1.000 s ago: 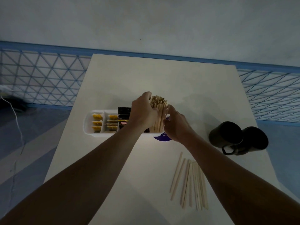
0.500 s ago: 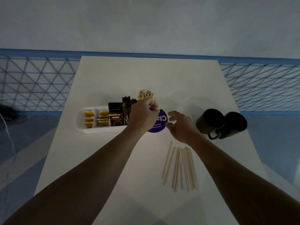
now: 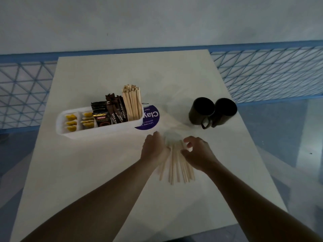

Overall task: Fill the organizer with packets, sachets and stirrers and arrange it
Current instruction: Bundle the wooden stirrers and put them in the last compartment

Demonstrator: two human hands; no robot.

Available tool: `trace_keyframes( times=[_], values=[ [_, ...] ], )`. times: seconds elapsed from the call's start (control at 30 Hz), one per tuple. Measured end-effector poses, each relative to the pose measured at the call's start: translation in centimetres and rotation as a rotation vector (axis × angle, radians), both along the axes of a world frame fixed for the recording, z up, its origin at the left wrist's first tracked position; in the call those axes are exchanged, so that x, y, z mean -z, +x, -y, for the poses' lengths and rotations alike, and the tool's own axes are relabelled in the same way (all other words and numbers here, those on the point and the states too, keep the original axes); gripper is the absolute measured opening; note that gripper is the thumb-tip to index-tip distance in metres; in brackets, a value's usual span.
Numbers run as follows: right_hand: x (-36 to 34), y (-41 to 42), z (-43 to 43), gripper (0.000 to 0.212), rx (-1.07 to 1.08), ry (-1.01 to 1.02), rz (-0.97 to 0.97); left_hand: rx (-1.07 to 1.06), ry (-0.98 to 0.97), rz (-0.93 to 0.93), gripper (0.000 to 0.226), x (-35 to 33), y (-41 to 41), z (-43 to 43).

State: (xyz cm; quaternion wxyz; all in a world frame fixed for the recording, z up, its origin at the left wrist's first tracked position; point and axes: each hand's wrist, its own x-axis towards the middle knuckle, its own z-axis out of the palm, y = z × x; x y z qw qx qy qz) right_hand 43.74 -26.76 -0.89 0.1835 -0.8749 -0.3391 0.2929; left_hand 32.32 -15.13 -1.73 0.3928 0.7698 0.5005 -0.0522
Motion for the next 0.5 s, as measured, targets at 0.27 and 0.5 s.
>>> trace_keyframes(
  times=[0.27,0.5],
  values=[
    [1.5,-0.6,2.6,0.069,0.049,-0.073,-0.001,-0.006,0.057,-0.074,0.071,1.3,0.0,4.2],
    [1.7,-1.5,3.0,0.076,-0.005,-0.120,0.024,-0.104,0.098,-0.041,0.067,1.5,-0.7,6.2]
  ],
)
